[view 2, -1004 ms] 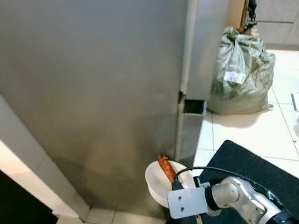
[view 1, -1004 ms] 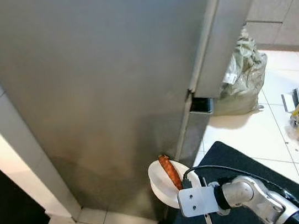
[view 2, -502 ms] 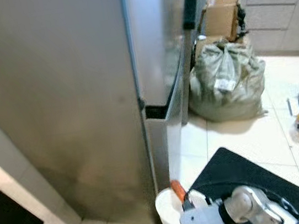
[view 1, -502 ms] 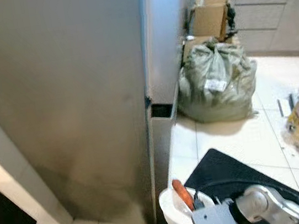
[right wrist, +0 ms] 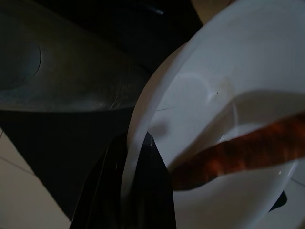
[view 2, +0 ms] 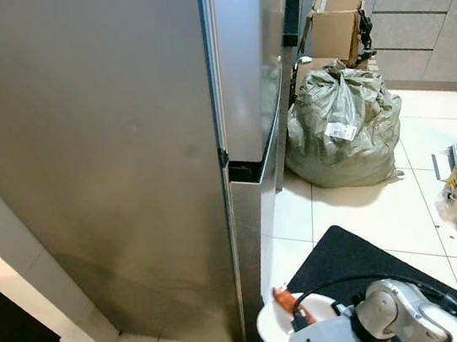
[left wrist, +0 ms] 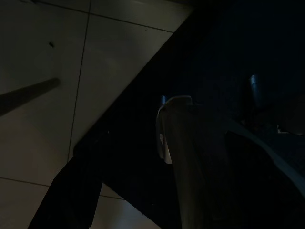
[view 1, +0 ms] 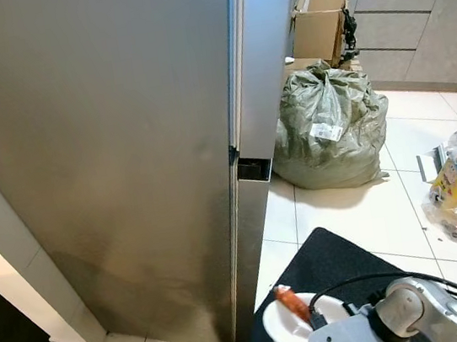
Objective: Restocking fridge
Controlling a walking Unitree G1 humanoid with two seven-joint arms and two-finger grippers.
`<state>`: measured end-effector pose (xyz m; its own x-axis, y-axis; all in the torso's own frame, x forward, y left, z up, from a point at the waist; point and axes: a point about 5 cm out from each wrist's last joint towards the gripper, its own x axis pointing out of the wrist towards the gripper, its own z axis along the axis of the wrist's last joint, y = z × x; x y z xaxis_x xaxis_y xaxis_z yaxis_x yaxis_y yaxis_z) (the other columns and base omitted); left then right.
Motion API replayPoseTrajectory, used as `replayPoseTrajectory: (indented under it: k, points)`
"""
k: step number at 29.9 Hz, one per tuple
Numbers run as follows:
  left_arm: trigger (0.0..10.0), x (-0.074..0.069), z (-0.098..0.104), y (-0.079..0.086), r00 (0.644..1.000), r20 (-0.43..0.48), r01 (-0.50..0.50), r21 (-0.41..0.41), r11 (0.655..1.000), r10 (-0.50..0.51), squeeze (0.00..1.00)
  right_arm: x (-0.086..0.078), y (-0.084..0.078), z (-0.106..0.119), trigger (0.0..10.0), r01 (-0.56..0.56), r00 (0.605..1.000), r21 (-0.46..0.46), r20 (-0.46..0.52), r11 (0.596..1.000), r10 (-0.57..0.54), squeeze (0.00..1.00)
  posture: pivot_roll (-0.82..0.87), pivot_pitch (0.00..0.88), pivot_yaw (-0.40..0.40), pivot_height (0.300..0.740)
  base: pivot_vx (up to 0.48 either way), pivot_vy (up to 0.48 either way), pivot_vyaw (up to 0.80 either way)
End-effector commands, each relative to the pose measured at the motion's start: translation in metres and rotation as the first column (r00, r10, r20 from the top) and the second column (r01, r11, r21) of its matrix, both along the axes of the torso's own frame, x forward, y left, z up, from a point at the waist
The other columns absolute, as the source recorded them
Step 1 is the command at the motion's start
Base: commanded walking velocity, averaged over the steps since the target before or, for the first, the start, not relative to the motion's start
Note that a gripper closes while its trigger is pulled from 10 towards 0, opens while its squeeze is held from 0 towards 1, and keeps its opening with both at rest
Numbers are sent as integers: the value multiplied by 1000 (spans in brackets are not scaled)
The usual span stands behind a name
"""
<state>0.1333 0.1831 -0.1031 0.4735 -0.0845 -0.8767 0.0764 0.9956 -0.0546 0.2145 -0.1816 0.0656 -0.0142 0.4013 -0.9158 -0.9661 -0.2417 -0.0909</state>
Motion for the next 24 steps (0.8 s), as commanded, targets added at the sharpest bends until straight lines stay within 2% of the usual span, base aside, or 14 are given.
replayPoseTrajectory:
  k: [1, 11, 13, 16, 19, 20, 24]
  points:
    - [10000, -16, -6, -8, 998, -62, 9, -24, 1000, -11, 0, 2, -9, 1, 10000, 26, 1000, -41, 11, 999, -25, 0, -118, 66, -62, 740, 0, 0, 0]
    - [10000, -16, -6, -8, 998, -61, 9, -23, 1000, -10, 0, 13, -20, 4, 10000, 91, 993, -113, 87, 989, -81, 0, -118, 67, -61, 740, 0, 0, 0]
    - [10000, -16, -6, -8, 998, -61, 8, -23, 1000, -9, 0, 21, -26, 4, 10000, 138, 983, -156, 145, 978, -116, 0, -118, 67, -61, 740, 0, 0, 0]
    - [10000, -16, -6, -8, 998, -61, 8, -23, 1000, -10, 0, 25, -29, 4, 10000, 159, 976, -176, 175, 972, -128, 0, -116, 68, -61, 740, 0, 0, 0]
    - [10000, -16, -6, -8, 998, -61, 8, -23, 1000, -10, 0, 37, -39, 4, 10000, 245, 945, -213, 269, 946, -184, 0, -115, 68, -60, 740, 0, 0, 0]
    - [10000, -16, -6, -8, 998, -61, 8, -23, 1000, -10, 0, 37, -39, 4, 10000, 245, 945, -213, 269, 946, -184, 0, -115, 68, -60, 740, 0, 0, 0]
    - [10000, -16, -6, -8, 998, -61, 9, -22, 1000, -11, 0, 47, -48, 4, 10000, 341, 905, -235, 343, 910, -251, 0, -115, 68, -60, 740, 0, 0, 0]
